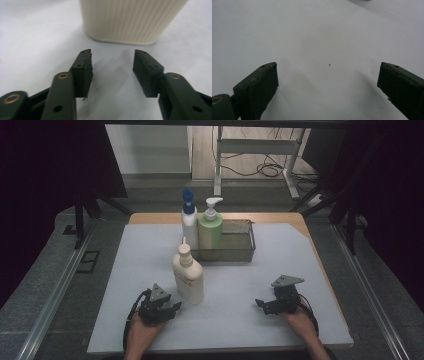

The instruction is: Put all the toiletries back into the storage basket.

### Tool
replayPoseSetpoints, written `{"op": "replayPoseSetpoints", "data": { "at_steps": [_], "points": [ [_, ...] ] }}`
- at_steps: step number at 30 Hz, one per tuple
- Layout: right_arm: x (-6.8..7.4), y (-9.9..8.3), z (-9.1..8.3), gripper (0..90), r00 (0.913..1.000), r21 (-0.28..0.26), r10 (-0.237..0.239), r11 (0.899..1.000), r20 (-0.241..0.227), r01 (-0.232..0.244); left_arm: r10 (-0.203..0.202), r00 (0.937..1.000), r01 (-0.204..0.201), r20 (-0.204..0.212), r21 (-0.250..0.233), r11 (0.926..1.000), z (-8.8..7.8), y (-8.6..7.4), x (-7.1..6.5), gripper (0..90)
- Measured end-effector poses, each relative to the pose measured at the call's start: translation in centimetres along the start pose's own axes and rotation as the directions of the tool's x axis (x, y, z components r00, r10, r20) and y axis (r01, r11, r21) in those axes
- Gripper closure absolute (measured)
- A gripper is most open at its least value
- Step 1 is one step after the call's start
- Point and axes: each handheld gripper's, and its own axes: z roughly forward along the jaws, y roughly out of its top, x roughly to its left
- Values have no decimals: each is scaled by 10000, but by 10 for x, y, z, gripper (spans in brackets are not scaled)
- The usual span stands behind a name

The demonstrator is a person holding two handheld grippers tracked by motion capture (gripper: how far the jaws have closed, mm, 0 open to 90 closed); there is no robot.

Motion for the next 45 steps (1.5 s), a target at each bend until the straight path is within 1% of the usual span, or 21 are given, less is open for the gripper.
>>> {"op": "replayPoseSetpoints", "data": {
  "at_steps": [3,4,5,7,8,11,15,18,20,23,27,31,35,39,41,45],
  "points": [
    [3,2,-2,35,10000,-68,-41,10000,-90,41,-27,9993,34,-367,201,9998,2,-2,3,361],
    [4,3,-2,36,9999,-113,-75,9999,-147,73,6,9990,3,-441,201,9998,2,-3,4,324],
    [6,3,-2,36,9997,-176,-112,9998,-226,108,-46,9988,56,-491,203,9998,3,-3,4,311],
    [9,5,-3,35,9982,-330,-221,9992,-555,203,-60,9965,81,-836,247,9997,4,-3,3,232],
    [11,6,-4,35,9968,-483,-297,9985,-747,262,-56,9956,79,-940,240,9997,4,-3,3,195],
    [18,11,-6,35,9935,-720,-502,9965,-1022,430,-180,9941,200,-1071,174,9996,5,-4,5,128],
    [24,15,-6,34,9907,-661,-714,9958,-1161,640,-228,9945,246,-1019,166,9996,6,-5,5,125],
    [27,17,-5,16,9888,-521,-803,9959,-1257,742,-371,9954,391,-882,207,9990,6,-5,8,123],
    [29,19,-4,0,9870,-494,-842,9957,-1372,781,-350,9953,369,-900,202,9991,6,-5,7,123],
    [32,23,-3,0,9838,-461,-862,9957,-1570,799,-371,9954,390,-886,198,9990,6,-5,7,123],
    [39,30,-4,0,9809,-749,-977,9935,-1681,861,-384,9954,403,-881,191,9990,6,-5,7,123],
    [45,39,-6,0,9763,-1111,-1198,9887,-1800,1008,-387,9954,405,-880,187,9990,6,-6,7,123],
    [50,48,-6,0,9734,-1343,-1178,9866,-1966,923,-381,9953,399,-885,185,9990,6,-6,7,123],
    [55,56,-3,0,9705,-1547,-1268,9833,-2051,958,-381,9950,396,-928,149,9991,6,-6,7,124],
    [58,60,-1,0,9681,-1591,-1306,9825,-2139,974,-382,9950,398,-926,152,9991,6,-6,7,124],
    [66,69,1,0,9626,-1493,-1162,9855,-2448,810,-385,9949,400,-928,150,9991,6,-6,7,124]
  ]
}}
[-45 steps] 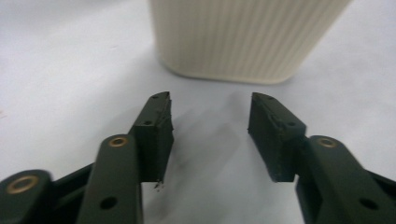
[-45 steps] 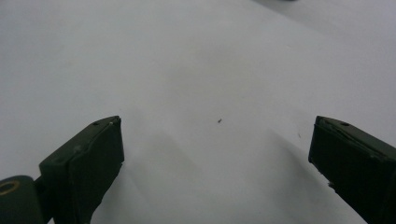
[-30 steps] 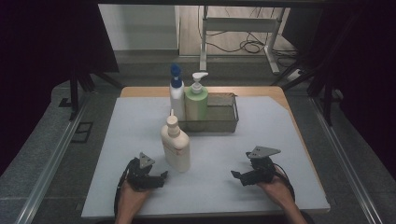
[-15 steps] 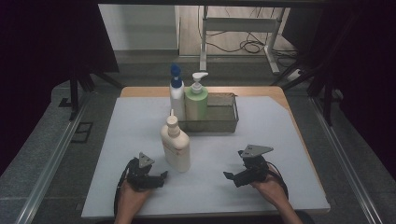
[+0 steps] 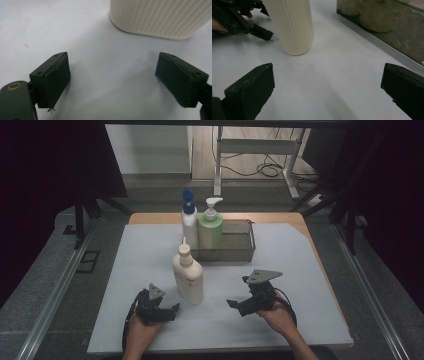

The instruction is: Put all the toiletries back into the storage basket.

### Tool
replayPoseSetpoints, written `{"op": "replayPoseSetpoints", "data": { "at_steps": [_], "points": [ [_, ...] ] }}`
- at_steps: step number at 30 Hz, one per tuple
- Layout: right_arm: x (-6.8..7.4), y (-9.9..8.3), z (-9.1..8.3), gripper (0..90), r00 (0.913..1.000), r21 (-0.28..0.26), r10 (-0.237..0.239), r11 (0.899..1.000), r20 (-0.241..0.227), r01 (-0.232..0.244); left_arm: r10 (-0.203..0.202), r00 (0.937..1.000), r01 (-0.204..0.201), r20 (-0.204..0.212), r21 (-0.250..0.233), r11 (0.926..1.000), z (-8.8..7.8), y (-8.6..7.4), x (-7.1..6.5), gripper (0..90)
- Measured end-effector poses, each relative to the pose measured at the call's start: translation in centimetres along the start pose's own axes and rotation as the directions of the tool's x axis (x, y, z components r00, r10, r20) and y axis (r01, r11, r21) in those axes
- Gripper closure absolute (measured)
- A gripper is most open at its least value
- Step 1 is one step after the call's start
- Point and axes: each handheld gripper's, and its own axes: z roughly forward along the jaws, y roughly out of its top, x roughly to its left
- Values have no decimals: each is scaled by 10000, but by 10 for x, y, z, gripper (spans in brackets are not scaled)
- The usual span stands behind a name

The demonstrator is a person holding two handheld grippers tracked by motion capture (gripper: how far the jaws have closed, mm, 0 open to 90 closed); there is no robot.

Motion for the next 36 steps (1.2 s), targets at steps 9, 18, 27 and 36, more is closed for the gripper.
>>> {"op": "replayPoseSetpoints", "data": {
  "at_steps": [9,18,27,36],
  "points": [
    [12,20,10,0,9990,75,-253,9996,-380,257,-7,10000,7,-1,-5,10000,0,0,0,124],
    [28,45,18,0,9984,-21,-505,9987,-238,504,-14,10000,14,4,-6,10000,0,0,0,124],
    [39,66,34,22,9962,160,-855,9962,-142,857,-9,10000,9,8,13,10000,0,0,0,124],
    [47,82,47,47,9970,52,-765,9970,-116,766,-6,10000,6,7,2,10000,0,0,0,124]
  ]
}}
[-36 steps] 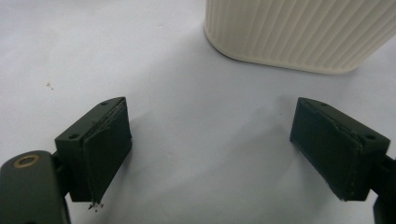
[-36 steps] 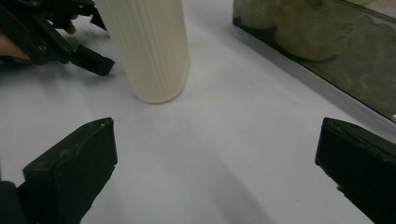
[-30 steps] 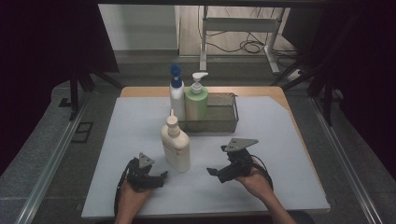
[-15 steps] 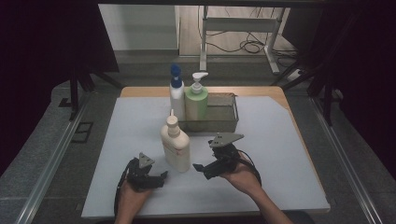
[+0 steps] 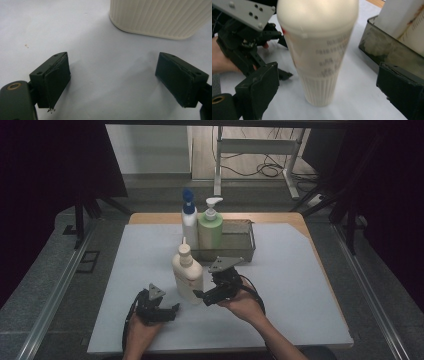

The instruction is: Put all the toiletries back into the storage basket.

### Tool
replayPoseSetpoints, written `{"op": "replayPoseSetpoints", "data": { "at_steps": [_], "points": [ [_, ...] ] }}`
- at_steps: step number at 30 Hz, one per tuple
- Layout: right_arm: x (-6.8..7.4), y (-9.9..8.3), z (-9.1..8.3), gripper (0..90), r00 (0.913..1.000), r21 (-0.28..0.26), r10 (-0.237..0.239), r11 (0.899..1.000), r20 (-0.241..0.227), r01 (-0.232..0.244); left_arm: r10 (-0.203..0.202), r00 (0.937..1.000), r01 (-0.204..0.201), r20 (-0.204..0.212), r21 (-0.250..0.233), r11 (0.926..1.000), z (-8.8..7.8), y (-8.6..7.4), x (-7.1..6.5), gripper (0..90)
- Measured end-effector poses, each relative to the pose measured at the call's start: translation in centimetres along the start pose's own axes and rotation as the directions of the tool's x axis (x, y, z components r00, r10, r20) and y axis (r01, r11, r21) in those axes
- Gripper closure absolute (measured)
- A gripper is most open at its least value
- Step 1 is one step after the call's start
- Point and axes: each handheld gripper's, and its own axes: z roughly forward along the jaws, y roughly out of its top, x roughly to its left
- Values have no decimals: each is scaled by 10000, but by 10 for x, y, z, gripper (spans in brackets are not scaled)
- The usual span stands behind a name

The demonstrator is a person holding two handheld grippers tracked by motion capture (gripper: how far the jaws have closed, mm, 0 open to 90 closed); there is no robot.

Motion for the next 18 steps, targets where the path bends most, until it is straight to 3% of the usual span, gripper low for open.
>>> {"op": "replayPoseSetpoints", "data": {
  "at_steps": [18],
  "points": [
    [9,26,26,133,9996,-54,235,9997,170,-234,-17,10000,17,-11,-24,10000,0,0,0,124]
  ]
}}
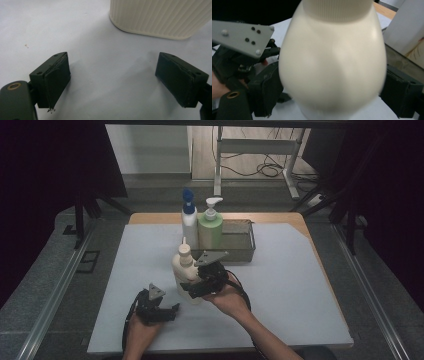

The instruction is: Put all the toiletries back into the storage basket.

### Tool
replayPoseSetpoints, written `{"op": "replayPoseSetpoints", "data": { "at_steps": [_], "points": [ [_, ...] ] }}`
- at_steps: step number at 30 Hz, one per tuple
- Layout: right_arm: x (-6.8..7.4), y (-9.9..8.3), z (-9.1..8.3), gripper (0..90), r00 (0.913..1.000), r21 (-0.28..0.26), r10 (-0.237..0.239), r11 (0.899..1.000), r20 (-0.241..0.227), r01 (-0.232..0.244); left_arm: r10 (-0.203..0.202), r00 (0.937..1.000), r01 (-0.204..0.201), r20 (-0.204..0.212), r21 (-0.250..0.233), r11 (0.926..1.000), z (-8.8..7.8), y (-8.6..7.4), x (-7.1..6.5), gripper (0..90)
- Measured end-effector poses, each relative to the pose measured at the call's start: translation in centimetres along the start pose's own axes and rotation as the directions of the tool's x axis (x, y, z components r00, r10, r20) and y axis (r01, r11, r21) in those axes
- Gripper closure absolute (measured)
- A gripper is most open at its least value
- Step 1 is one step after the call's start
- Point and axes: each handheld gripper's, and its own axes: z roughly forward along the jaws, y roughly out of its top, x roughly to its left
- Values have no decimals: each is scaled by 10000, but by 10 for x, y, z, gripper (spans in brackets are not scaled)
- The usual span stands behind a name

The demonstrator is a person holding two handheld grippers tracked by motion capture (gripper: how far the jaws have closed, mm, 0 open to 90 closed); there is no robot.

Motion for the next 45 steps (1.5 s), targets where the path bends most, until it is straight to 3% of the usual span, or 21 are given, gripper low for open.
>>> {"op": "replayPoseSetpoints", "data": {
  "at_steps": [5,12,19,28,36,45],
  "points": [
    [3,7,6,164,9999,-16,37,10000,103,-37,1,10000,-1,1,2,10000,0,0,0,124],
    [6,12,9,293,9996,2,-6,10000,294,6,-23,10000,23,-9,3,10000,0,0,0,124],
    [3,14,6,364,9979,327,-473,9984,434,459,-24,10000,24,-7,2,10000,0,0,0,124],
    [-1,18,2,375,9976,719,-686,9950,-69,690,-30,10000,30,0,14,10000,0,0,0,124],
    [-5,24,-15,376,9951,606,-977,9933,-138,984,-13,10000,13,22,7,10000,0,0,0,123],
    [-17,29,-39,377,9957,482,-924,9945,-48,925,2,10000,-2,16,9,10000,0,0,0,123]
  ]
}}
